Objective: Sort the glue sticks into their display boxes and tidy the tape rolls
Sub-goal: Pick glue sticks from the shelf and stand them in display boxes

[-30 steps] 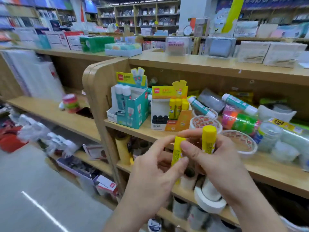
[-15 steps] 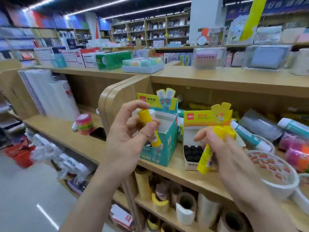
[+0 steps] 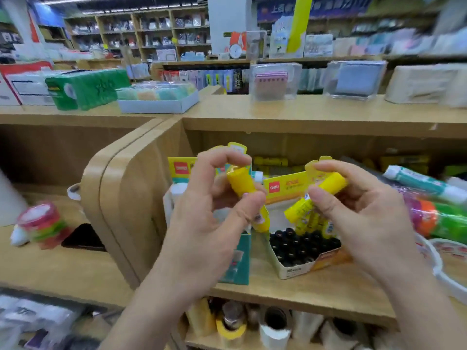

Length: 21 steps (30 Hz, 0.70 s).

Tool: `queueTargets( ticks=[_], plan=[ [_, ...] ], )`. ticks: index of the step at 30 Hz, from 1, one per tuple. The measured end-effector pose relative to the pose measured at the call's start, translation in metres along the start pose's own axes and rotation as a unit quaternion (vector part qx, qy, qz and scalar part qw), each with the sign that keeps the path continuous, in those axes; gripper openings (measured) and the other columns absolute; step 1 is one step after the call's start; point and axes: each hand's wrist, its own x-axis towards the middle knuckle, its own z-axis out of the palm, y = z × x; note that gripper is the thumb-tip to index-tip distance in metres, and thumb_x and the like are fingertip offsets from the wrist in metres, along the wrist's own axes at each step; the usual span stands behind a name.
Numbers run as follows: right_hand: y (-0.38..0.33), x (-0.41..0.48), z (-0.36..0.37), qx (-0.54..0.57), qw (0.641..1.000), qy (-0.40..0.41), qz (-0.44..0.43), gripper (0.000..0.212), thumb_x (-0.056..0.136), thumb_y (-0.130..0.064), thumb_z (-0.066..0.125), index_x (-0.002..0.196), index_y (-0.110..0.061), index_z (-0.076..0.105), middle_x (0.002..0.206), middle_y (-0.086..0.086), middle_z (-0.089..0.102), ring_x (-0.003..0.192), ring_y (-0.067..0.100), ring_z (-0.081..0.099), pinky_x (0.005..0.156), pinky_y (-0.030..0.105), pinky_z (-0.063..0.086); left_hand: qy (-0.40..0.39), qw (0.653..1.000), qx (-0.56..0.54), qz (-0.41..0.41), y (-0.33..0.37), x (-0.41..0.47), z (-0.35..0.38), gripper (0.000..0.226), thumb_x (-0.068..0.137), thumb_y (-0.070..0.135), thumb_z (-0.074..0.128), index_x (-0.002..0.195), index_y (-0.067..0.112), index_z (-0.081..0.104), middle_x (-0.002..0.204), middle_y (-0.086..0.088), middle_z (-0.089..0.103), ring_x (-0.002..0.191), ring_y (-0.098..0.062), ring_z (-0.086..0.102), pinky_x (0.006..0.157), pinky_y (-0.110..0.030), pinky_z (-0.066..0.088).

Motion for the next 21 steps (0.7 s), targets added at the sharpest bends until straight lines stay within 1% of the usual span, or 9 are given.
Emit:
queueTargets(
  ticks=[2,3,5,7,9,11,13,16,21],
  plan=[
    [0.009,0.000,-0.009,-0.133,0.991,-0.009,-0.032,0.027,0.090,-0.027,0.064,0.116,-0.036,0.065,0.088,-0.010,0.068,0.082,0.005,0.063,0.073,0.016,0.049,-0.030,0.997,0.067,0.029,-0.004,0.001,0.004,0.031,0.089,0.021,0.059,0.110,0.037,0.044,0.091,-0.001,0.065,0.088,-0.021,0.066,0.077,-0.036,0.056],
    [0.012,-0.001,-0.010,-0.191,0.980,-0.015,-0.051,0.029,0.091,-0.023,0.063,0.119,-0.032,0.064,0.090,-0.014,0.066,0.082,0.001,0.059,0.073,0.008,0.044,-0.041,0.993,0.104,0.045,-0.005,0.000,0.007,0.032,0.089,0.023,0.059,0.111,0.039,0.042,0.092,0.004,0.065,0.088,-0.018,0.066,0.077,-0.037,0.056],
    [0.015,-0.001,-0.010,-0.271,0.958,-0.015,-0.089,0.032,0.090,-0.014,0.065,0.121,-0.023,0.065,0.095,-0.011,0.064,0.081,0.002,0.052,0.075,0.004,0.037,-0.054,0.984,0.153,0.070,-0.002,-0.009,0.017,0.040,0.088,0.030,0.060,0.117,0.045,0.038,0.093,0.011,0.065,0.086,-0.011,0.066,0.075,-0.034,0.056],
    [0.018,0.002,-0.008,-0.304,0.947,-0.009,-0.106,0.035,0.083,-0.011,0.073,0.116,-0.020,0.067,0.092,-0.006,0.066,0.081,0.006,0.055,0.075,0.011,0.041,-0.080,0.972,0.200,0.099,-0.002,-0.023,0.034,0.045,0.084,0.036,0.060,0.121,0.047,0.037,0.091,0.017,0.067,0.086,-0.003,0.063,0.074,-0.019,0.051],
    [0.021,0.008,-0.006,-0.321,0.942,-0.007,-0.103,0.034,0.078,-0.014,0.078,0.109,-0.021,0.067,0.083,-0.008,0.062,0.077,0.012,0.059,0.075,0.026,0.049,-0.107,0.938,0.303,0.134,-0.016,-0.037,0.053,0.040,0.080,0.041,0.054,0.118,0.040,0.044,0.086,0.022,0.064,0.089,0.000,0.054,0.067,-0.008,0.041],
    [0.024,0.013,-0.004,-0.344,0.929,-0.028,-0.130,0.028,0.076,-0.013,0.078,0.102,-0.017,0.069,0.084,-0.006,0.064,0.077,0.016,0.061,0.074,0.033,0.052,-0.121,0.923,0.347,0.115,-0.031,-0.043,0.066,0.037,0.078,0.039,0.054,0.115,0.038,0.048,0.088,0.023,0.061,0.087,0.000,0.050,0.066,-0.010,0.037],
    [0.031,0.015,-0.001,-0.371,0.910,-0.058,-0.173,0.026,0.074,-0.010,0.076,0.099,-0.012,0.071,0.091,0.002,0.068,0.080,0.024,0.064,0.072,0.034,0.052,-0.123,0.930,0.332,0.100,-0.046,-0.046,0.070,0.034,0.081,0.034,0.052,0.115,0.036,0.049,0.093,0.020,0.063,0.085,0.001,0.053,0.064,-0.012,0.041],
    [0.039,0.015,0.000,-0.406,0.888,-0.082,-0.198,0.033,0.072,-0.001,0.078,0.103,-0.011,0.072,0.093,0.006,0.067,0.075,0.031,0.066,0.058,0.038,0.056,-0.107,0.941,0.309,0.090,-0.053,-0.049,0.070,0.034,0.084,0.034,0.048,0.118,0.038,0.046,0.099,0.021,0.058,0.086,-0.001,0.056,0.059,-0.019,0.049],
    [0.040,0.013,0.004,-0.400,0.892,-0.090,-0.189,0.046,0.070,-0.001,0.078,0.109,-0.015,0.059,0.089,0.007,0.067,0.078,0.032,0.065,0.059,0.040,0.054,-0.092,0.951,0.277,0.102,-0.055,-0.051,0.071,0.042,0.089,0.030,0.049,0.127,0.041,0.035,0.112,0.021,0.053,0.087,-0.006,0.062,0.058,-0.024,0.052]
  ],
)
